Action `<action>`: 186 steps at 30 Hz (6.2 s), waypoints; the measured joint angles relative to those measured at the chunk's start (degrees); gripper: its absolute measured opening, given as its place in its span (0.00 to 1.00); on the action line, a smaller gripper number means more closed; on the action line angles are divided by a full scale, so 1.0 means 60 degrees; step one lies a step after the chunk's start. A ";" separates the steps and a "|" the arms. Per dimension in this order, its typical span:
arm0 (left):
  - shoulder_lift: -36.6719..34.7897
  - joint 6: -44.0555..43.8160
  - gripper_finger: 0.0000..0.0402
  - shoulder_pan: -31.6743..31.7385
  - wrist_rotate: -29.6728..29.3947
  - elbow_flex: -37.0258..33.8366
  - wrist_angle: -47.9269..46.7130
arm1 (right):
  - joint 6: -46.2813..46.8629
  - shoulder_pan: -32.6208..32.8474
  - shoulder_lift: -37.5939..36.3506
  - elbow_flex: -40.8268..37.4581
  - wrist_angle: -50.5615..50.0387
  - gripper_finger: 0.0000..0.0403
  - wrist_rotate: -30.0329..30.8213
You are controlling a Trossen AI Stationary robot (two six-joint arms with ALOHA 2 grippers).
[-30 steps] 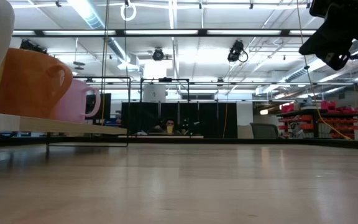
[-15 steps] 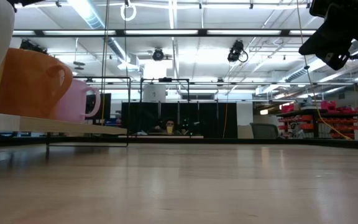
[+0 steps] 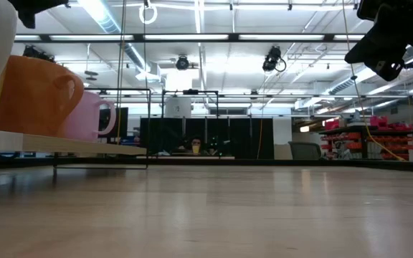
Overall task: Stack small to large cups/mugs on shelf
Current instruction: Return to Home Position
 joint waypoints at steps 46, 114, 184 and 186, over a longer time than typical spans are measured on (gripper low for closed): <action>0.0001 0.1081 0.09 0.5526 -0.0489 -0.5022 0.5632 | -0.2519 -0.0079 -0.0030 0.0000 0.1927 0.02 -0.0253; 0.1348 0.1526 0.08 1.1590 0.0250 -0.5604 0.6958 | -0.3034 -0.0079 -0.0036 0.0000 0.2376 0.02 -0.0692; 0.1348 0.0501 0.10 1.1588 0.0249 -0.5608 0.6947 | -0.7972 -0.4775 -0.6335 -0.4556 0.5856 0.03 -0.4116; 0.1348 0.0498 0.09 1.1588 0.0249 -0.5608 0.6947 | -0.8003 -0.4775 -0.6335 -0.4554 0.5517 0.03 -0.4116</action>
